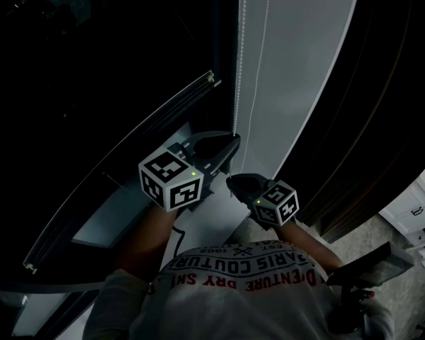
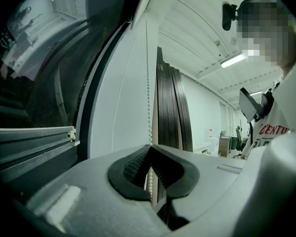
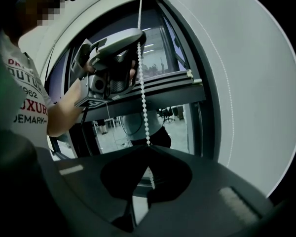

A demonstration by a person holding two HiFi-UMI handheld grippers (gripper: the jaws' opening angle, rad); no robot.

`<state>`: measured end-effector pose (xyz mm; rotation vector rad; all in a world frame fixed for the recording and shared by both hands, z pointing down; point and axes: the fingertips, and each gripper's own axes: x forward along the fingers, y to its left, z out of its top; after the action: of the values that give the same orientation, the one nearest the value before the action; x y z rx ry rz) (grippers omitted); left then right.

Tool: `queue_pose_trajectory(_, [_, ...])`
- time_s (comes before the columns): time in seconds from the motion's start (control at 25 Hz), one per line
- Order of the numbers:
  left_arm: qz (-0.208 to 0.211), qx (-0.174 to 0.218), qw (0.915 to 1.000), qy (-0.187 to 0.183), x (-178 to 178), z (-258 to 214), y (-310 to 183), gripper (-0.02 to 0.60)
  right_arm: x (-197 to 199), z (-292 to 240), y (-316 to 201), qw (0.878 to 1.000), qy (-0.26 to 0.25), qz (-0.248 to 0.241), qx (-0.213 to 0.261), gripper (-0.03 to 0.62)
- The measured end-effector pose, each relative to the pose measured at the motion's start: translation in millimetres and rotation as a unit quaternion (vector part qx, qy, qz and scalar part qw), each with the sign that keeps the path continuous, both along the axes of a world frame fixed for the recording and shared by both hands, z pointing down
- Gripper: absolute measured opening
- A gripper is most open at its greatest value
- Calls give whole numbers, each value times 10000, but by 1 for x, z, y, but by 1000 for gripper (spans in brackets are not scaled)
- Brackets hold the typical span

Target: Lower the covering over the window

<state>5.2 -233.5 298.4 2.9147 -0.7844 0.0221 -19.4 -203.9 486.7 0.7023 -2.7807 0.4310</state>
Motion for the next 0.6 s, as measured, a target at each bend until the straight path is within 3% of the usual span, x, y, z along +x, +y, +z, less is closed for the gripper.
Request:
queue_pose_trajectory(0.16, [-49, -24, 9997, -251, -1, 23, 3, 6, 5, 23, 2, 9995, 250, 5, -174, 6])
queue_pose_trajectory(0.28, [-131, -158, 9996, -194, -3, 40, 4, 6, 7, 37, 6, 9988, 40, 39, -486, 6])
queue_pose_trajectory(0.6, [-199, -359, 9991, -97, 0, 82, 12, 6, 17, 77, 18, 9960, 350, 130, -811, 8])
